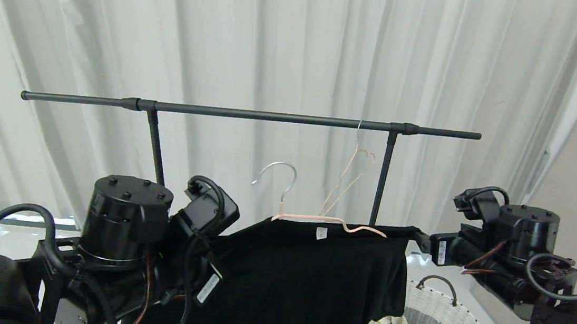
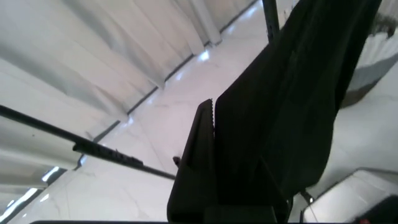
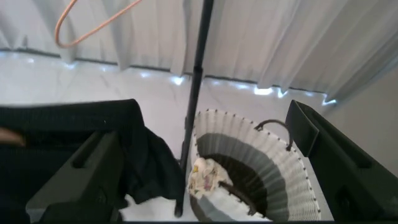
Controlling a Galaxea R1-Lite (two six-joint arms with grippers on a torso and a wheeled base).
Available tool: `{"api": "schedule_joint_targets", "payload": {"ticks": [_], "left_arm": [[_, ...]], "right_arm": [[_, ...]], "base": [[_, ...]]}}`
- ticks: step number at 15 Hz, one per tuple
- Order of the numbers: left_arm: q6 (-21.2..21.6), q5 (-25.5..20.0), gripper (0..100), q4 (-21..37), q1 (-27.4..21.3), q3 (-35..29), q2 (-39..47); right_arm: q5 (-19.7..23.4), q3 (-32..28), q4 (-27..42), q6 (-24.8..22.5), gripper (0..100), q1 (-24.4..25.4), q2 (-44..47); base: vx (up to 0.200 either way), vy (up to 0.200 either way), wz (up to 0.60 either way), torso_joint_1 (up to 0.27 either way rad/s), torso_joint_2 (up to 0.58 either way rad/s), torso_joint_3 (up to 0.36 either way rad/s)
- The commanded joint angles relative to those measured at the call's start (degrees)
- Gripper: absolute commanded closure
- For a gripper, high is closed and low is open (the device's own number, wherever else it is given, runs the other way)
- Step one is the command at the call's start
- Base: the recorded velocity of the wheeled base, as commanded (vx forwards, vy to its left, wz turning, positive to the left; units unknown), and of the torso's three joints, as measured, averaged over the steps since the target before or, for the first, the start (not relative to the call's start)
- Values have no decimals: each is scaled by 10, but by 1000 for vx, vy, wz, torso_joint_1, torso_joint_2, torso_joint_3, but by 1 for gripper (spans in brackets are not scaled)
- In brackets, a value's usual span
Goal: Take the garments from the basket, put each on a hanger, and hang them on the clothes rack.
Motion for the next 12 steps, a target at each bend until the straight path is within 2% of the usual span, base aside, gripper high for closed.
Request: {"api": "schedule_joint_targets", "payload": {"ticks": [1, 4, 6, 8, 10, 12], "left_arm": [[0, 1, 100, 1, -9, 15, 3], [0, 12, 100, 1, -26, 18, 36], [-3, 39, 100, 0, -32, 5, 68], [-7, 36, 100, 0, -46, -6, 69], [-9, 36, 100, 0, -51, -4, 67], [-9, 37, 100, -1, -51, -6, 69]], "right_arm": [[4, -1, 0, 0, 0, -7, -35], [54, -5, 49, -1, 0, -7, -93], [103, -1, 94, -9, 0, -7, -140], [165, -2, 154, -68, 0, -29, -169], [266, -27, 208, -160, 0, -80, -169], [332, -73, 301, -181, 0, -84, -180]], "base": [[0, 0, 0, 0, 0, 0], [0, 0, 0, 0, 0, 0], [0, 0, 0, 0, 0, 0], [0, 0, 0, 0, 0, 0], [0, 0, 0, 0, 0, 0], [0, 0, 0, 0, 0, 0]]}}
